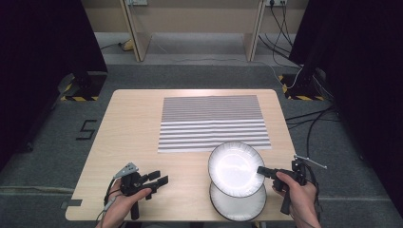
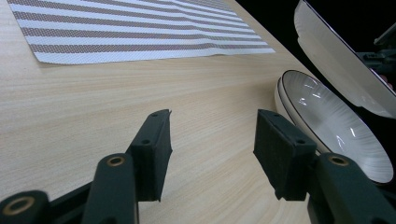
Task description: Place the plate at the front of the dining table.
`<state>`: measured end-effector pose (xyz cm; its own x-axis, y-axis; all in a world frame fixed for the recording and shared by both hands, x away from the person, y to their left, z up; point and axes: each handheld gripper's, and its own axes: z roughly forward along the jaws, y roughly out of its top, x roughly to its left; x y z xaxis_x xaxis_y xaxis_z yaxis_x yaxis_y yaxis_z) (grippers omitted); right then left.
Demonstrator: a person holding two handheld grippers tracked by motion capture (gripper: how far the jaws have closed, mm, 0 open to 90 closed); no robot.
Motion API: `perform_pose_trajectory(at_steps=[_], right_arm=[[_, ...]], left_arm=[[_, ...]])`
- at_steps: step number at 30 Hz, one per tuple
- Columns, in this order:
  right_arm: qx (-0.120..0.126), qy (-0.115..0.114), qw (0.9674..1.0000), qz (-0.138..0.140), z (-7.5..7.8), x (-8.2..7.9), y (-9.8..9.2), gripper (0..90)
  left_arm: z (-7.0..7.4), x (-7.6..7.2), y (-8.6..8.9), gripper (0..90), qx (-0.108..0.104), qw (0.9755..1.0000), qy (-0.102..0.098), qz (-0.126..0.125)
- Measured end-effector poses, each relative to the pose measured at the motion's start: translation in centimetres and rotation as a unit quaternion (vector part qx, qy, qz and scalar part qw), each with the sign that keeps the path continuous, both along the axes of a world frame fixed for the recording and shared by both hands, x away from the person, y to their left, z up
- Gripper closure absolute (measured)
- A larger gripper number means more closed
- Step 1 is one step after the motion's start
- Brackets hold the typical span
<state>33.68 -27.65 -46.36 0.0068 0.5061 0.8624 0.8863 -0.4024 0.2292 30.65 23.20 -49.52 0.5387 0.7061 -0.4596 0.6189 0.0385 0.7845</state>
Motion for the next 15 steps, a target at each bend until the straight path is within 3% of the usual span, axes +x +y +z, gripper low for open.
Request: perform_pose_trajectory(at_steps=[5,15], right_arm=[[0.001,-0.002,1.0000,-0.003,0.4,0.9,0.1,81.5],[0.002,-0.008,0.9999,-0.009,0.9,2.2,0.4,81.4]], left_arm=[[-0.4,0.0,0.1,43.7,0.010,0.9999,0.000,0.006],[-0.5,0.0,0.2,43.6,0.008,0.9999,0.002,0.008]])
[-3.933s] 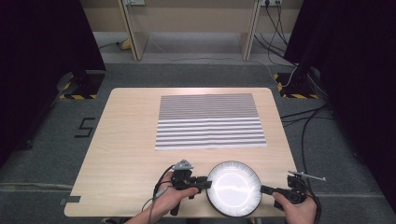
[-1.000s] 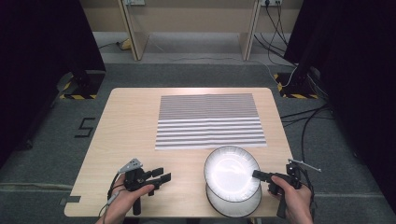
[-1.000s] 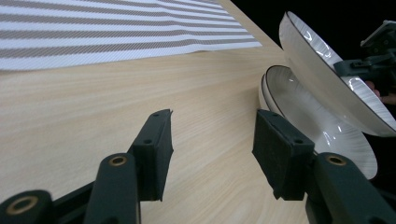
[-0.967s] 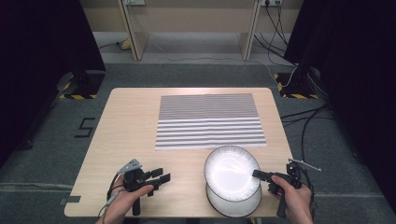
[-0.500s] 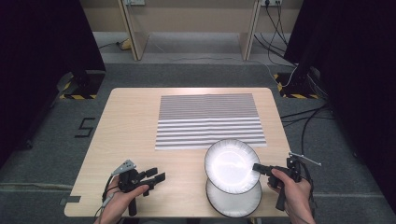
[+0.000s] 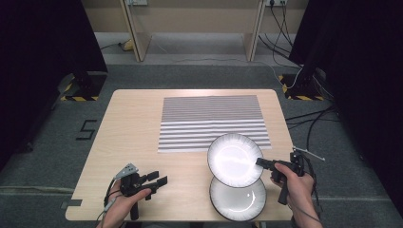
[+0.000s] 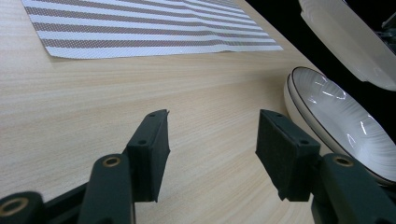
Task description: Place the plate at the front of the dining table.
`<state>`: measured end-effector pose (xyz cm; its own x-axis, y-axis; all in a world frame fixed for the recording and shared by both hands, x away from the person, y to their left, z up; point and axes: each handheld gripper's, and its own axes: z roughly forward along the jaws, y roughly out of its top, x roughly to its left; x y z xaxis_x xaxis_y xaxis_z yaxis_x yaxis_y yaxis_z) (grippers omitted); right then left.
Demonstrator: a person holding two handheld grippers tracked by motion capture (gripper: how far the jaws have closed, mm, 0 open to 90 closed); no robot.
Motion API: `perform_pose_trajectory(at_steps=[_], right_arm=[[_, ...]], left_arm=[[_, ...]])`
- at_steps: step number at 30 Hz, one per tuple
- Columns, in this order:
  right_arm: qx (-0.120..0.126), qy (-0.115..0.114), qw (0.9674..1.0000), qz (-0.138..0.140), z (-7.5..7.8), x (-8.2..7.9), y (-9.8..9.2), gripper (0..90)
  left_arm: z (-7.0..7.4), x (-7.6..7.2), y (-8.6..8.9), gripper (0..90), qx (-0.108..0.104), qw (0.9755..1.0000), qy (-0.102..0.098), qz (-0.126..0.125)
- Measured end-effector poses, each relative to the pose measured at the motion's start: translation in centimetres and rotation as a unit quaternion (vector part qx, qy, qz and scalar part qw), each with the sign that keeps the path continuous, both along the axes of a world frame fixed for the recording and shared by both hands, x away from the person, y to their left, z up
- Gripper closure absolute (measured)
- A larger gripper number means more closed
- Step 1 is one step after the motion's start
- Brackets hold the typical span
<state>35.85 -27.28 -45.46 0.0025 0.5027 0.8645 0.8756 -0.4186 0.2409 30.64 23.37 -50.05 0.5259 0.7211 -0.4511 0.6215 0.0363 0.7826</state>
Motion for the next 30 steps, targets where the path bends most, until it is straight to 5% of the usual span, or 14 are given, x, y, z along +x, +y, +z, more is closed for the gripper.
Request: perform_pose_trajectory(at_steps=[30], right_arm=[[0.001,0.002,0.9998,-0.018,0.7,3.1,0.2,80.9]], left_arm=[[-0.4,-0.1,-0.5,43.6,0.003,1.0000,0.003,-0.009]])
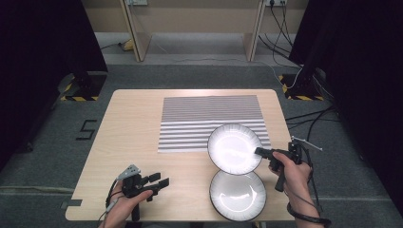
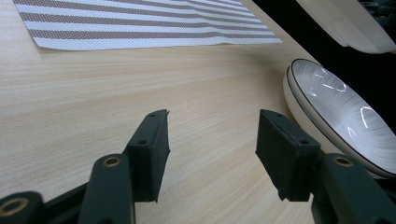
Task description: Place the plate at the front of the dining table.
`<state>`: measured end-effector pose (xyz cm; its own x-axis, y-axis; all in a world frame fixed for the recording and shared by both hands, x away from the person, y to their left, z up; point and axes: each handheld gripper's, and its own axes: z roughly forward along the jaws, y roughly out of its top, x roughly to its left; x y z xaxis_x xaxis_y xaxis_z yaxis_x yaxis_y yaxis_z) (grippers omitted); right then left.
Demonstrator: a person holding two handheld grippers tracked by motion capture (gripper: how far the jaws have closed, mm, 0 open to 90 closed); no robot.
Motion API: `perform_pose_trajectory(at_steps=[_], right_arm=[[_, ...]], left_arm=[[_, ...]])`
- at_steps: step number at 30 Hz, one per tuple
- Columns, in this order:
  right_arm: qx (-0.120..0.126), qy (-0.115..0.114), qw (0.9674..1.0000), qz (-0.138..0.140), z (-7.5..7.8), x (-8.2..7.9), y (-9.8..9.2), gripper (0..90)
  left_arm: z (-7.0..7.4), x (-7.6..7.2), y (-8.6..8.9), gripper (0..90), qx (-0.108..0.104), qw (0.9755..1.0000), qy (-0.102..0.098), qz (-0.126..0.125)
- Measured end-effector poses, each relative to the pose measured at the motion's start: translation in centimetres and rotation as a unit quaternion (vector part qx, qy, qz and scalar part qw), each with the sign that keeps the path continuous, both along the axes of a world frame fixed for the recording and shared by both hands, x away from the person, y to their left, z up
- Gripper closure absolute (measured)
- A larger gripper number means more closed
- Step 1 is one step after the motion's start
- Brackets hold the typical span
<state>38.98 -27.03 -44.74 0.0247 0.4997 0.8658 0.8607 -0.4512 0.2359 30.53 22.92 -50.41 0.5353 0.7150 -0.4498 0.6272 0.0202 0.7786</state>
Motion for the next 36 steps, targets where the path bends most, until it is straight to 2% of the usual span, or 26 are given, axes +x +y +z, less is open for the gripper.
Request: perform_pose_trajectory(at_steps=[14,18,36], right_arm=[[-0.007,0.000,1.0000,0.000,0.2,1.4,0.3,80.7],[0.000,0.001,1.0000,-0.004,0.3,1.8,0.4,80.6],[0.002,0.000,0.9999,-0.010,0.6,3.7,1.0,80.0]], left_arm=[[0.0,0.1,0.0,43.6,-0.001,1.0000,0.001,0.000],[0.0,0.1,0.1,43.6,-0.001,1.0000,0.001,0.001],[-0.1,0.1,0.1,43.7,0.000,1.0000,0.001,0.002]])
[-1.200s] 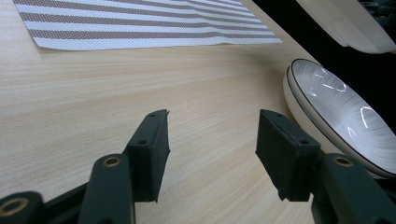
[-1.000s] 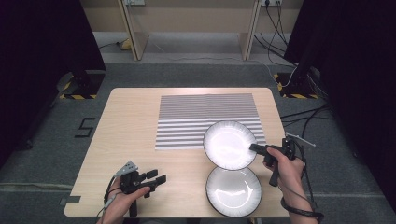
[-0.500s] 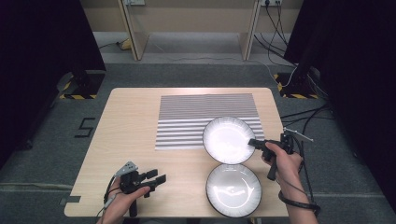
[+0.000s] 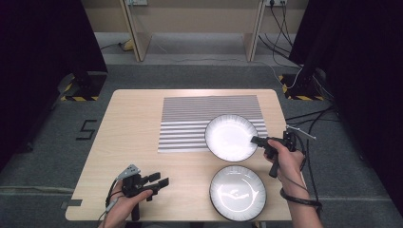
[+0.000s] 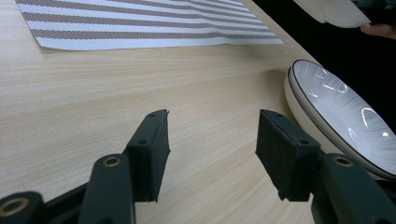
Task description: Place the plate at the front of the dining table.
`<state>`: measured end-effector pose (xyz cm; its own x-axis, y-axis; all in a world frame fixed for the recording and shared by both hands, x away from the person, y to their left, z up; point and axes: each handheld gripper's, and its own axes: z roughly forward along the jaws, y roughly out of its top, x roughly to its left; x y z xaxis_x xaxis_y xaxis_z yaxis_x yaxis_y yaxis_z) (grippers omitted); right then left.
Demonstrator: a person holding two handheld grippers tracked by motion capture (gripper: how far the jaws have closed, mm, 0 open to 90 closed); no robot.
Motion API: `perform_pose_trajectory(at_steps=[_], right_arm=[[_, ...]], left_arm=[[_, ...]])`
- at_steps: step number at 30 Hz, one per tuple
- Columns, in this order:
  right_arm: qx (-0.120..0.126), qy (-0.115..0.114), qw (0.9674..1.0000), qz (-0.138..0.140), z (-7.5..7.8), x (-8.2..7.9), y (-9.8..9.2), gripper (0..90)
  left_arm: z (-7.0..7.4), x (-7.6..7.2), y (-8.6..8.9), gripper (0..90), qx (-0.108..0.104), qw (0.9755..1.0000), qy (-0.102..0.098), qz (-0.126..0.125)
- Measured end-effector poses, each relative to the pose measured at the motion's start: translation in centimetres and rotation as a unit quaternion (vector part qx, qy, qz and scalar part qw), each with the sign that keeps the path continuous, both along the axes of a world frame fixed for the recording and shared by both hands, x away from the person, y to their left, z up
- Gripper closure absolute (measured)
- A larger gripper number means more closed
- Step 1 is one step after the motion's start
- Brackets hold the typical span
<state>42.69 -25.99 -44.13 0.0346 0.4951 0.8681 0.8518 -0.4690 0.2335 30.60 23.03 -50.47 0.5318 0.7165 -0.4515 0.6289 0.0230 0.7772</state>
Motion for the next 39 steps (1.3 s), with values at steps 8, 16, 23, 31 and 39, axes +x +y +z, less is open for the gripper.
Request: perform_pose_trajectory(at_steps=[8,16,23,31,39], right_arm=[[0.001,-0.004,1.0000,-0.008,0.2,1.0,0.2,80.0],[-0.005,-0.004,0.9998,-0.019,0.3,1.6,0.5,80.0],[-0.004,-0.002,0.9997,-0.024,0.1,2.1,0.6,80.0],[-0.002,0.001,0.9995,-0.033,0.0,2.7,0.5,79.9],[-0.002,0.000,0.9992,-0.041,0.0,3.6,0.6,79.9]], left_arm=[[0.1,0.0,0.1,43.7,-0.001,1.0000,-0.003,0.003],[0.0,-0.1,0.1,43.7,0.000,1.0000,-0.001,0.002],[0.0,-0.1,0.1,43.7,0.000,1.0000,-0.001,0.003],[-0.1,0.0,0.1,43.8,0.002,1.0000,0.001,0.001],[-0.1,0.0,0.1,43.8,-0.001,1.0000,0.001,0.003]])
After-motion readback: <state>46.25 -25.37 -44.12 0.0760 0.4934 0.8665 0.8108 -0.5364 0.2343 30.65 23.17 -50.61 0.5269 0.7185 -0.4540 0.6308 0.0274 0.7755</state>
